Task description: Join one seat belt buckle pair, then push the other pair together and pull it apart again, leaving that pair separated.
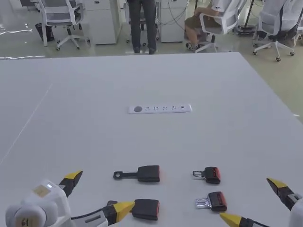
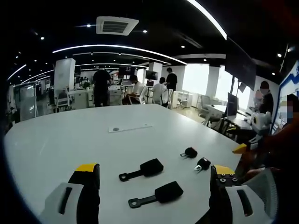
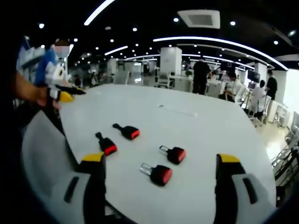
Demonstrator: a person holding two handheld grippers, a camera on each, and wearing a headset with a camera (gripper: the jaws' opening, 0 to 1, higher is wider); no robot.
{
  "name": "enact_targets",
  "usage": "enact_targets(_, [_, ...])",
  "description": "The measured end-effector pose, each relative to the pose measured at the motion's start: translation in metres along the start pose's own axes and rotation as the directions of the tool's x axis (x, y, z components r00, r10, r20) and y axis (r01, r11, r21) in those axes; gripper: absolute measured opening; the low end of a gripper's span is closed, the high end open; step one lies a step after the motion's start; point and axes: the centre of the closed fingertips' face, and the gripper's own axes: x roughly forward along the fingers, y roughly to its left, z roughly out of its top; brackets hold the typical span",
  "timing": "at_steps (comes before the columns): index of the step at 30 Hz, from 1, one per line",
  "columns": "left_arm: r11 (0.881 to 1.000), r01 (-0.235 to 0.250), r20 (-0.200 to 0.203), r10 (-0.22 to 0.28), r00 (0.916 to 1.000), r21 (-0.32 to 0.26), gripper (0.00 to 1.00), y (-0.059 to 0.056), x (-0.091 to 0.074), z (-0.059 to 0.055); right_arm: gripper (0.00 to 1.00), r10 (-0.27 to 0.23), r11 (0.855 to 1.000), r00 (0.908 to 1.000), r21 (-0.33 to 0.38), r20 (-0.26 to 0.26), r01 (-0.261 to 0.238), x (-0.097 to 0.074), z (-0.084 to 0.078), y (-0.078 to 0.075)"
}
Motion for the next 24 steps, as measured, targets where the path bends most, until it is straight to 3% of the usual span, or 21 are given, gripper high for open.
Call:
enact_targets(10, [1.000,-0.005,-0.010,0.005,0.9999,0.002,1.00,-0.003,-0.003,-0.003,1.00,0.005,1.000,1.0000,0.007,-0.002,-0.005,-0.001,-0.003,-0.002])
enact_targets(24, [1.000,0.008,-0.050,-0.008,0.9987,-0.006,1.00,-0.004,-0.003,-0.027,1.00,0.026,1.000,0.9995,0.005,-0.018,-0.025,0.000,-0.012,0.004])
